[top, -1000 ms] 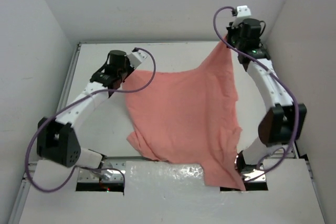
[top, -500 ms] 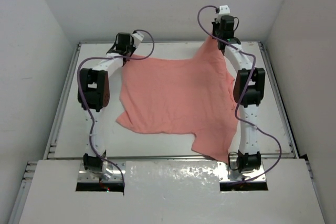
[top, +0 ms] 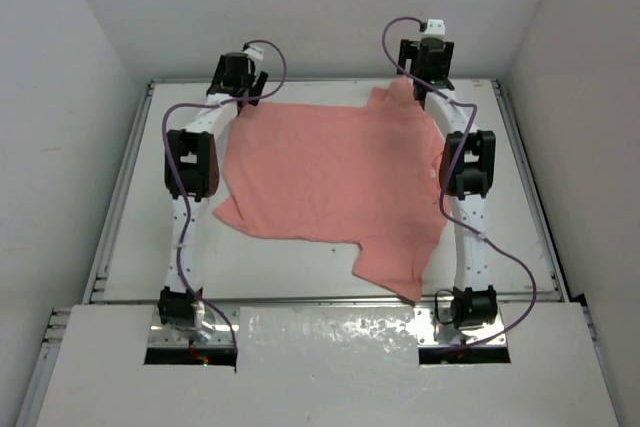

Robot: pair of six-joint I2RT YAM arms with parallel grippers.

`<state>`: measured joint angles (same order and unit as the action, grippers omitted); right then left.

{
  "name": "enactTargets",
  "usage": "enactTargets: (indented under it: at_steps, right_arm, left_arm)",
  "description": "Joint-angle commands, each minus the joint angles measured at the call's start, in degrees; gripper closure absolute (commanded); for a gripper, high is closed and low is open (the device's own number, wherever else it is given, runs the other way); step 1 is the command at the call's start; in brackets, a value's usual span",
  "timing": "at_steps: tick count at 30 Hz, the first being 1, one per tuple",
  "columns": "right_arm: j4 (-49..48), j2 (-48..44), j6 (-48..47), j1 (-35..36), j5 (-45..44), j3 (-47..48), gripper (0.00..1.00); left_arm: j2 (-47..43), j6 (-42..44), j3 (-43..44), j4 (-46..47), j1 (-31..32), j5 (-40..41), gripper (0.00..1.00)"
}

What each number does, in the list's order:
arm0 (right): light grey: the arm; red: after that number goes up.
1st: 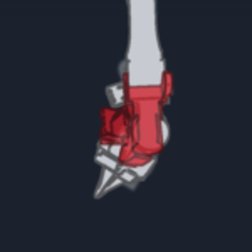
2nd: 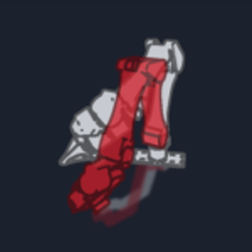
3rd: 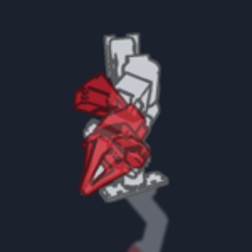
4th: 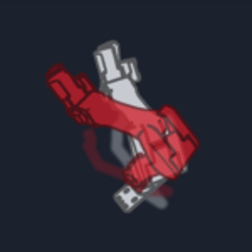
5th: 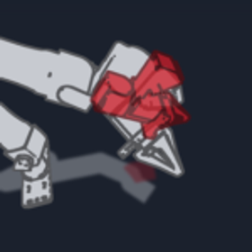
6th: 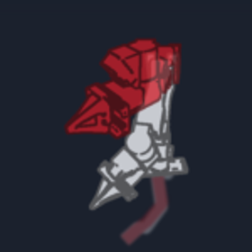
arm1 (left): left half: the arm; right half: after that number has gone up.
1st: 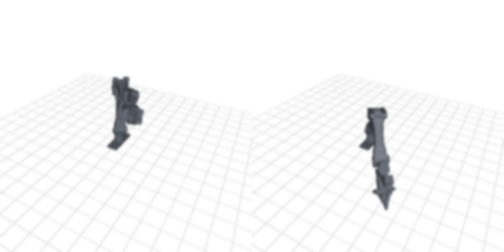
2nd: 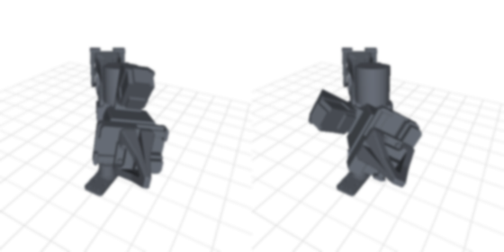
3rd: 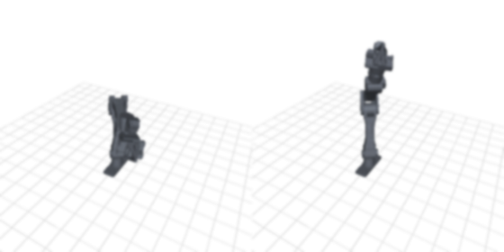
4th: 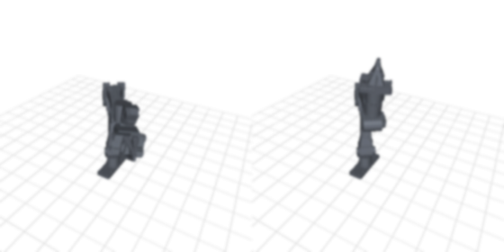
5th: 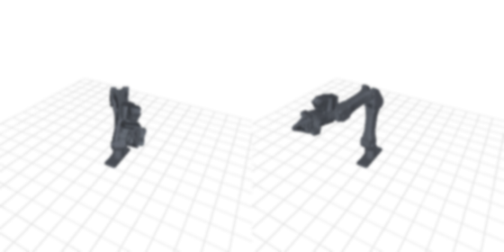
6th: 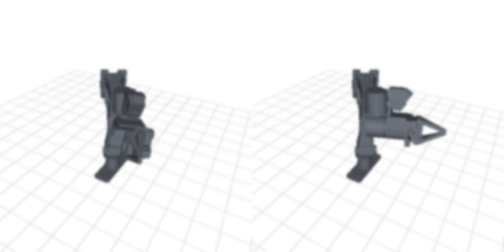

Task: Fold and stack the t-shirts
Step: Flatten out the tshirt

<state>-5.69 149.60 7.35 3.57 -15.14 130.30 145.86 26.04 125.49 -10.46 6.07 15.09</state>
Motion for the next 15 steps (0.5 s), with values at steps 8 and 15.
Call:
enactTargets:
  at_steps: [8, 15]
  right_arm:
    - [26.8, -19.2, 5.2, -5.9, -2.5, -5.7, 0.01]
    - [35.7, -56.9, 11.9, -5.7, 7.0, -56.2, 0.28]
  left_arm:
    - [-21.6, 3.3, -5.9, -12.5, -8.9, -22.3, 0.13]
    - [-48.7, 10.9, -43.3, -27.8, -13.8, -28.2, 0.54]
